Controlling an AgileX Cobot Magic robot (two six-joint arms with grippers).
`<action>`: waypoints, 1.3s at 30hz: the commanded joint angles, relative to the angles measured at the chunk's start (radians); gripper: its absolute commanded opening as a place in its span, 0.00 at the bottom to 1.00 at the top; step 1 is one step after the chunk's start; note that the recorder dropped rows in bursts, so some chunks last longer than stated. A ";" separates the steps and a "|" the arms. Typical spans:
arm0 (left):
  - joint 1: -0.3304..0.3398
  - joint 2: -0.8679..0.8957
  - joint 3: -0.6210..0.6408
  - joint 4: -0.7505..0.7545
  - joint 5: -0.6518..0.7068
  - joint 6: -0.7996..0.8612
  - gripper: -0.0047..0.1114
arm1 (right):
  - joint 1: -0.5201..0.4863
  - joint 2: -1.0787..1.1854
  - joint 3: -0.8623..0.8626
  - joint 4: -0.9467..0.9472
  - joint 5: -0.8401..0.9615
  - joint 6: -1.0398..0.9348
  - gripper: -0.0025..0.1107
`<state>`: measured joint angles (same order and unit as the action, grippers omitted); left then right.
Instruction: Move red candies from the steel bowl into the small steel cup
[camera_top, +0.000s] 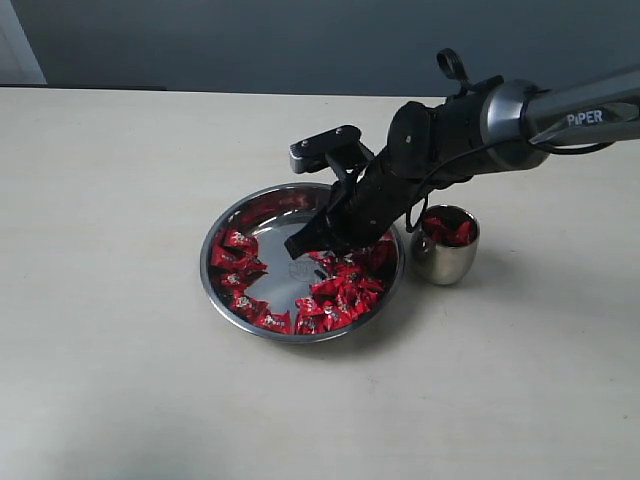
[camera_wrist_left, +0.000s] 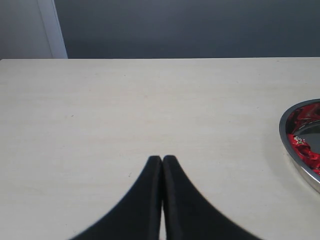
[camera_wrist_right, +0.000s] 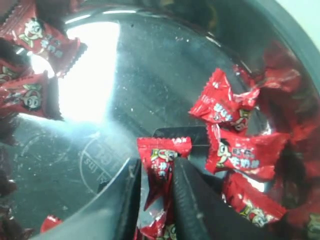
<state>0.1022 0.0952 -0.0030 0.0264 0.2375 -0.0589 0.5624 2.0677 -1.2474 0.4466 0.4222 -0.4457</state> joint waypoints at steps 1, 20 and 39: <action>-0.005 -0.007 0.003 0.002 -0.004 -0.002 0.04 | -0.003 -0.015 -0.005 0.004 -0.002 0.002 0.22; -0.005 -0.007 0.003 0.002 -0.004 -0.002 0.04 | -0.003 -0.017 -0.005 0.032 0.001 0.002 0.02; -0.005 -0.007 0.003 0.002 -0.004 -0.002 0.04 | -0.019 -0.440 0.095 -0.500 0.072 0.384 0.02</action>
<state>0.1022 0.0952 -0.0030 0.0264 0.2375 -0.0589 0.5624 1.6912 -1.1979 0.1476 0.4770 -0.2370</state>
